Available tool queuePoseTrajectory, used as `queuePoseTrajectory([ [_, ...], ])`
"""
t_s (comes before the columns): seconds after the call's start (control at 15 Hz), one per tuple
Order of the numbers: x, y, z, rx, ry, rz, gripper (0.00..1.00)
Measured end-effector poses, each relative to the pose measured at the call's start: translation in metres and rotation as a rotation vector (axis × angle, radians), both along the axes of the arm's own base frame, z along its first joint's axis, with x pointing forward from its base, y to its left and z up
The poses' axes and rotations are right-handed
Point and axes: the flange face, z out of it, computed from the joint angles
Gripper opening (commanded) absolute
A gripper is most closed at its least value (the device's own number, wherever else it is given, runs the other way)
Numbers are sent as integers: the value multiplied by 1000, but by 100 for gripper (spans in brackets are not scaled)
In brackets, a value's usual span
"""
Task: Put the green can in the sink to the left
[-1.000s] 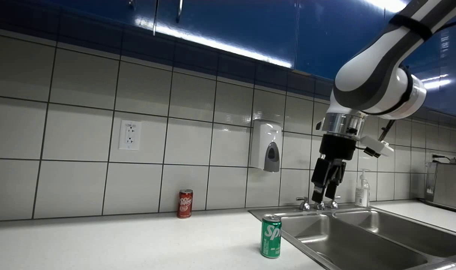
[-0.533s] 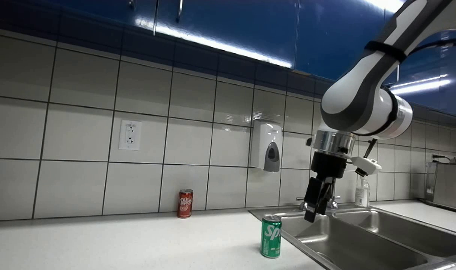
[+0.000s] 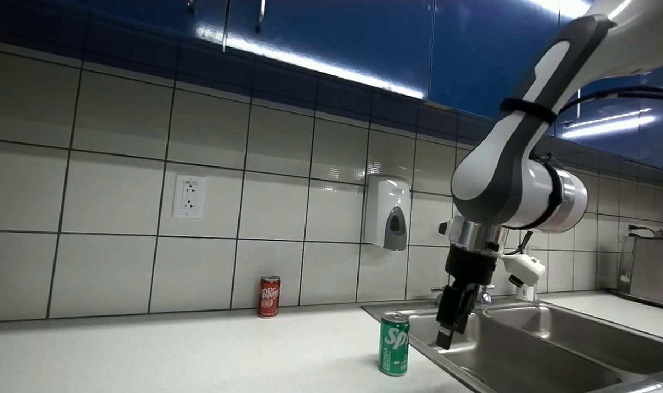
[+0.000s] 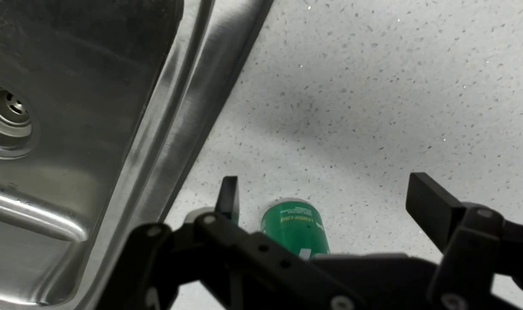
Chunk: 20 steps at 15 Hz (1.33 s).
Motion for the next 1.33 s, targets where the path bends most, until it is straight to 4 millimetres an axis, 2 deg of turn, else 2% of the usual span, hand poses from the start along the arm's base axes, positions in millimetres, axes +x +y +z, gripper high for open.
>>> queuePoseTrajectory([
  [0.33, 16, 14, -16, 4, -13, -8, 100],
  [1.0, 72, 32, -36, 0, -28, -24, 100],
  [1.33, 90, 40, -46, -8, -32, -7, 100],
])
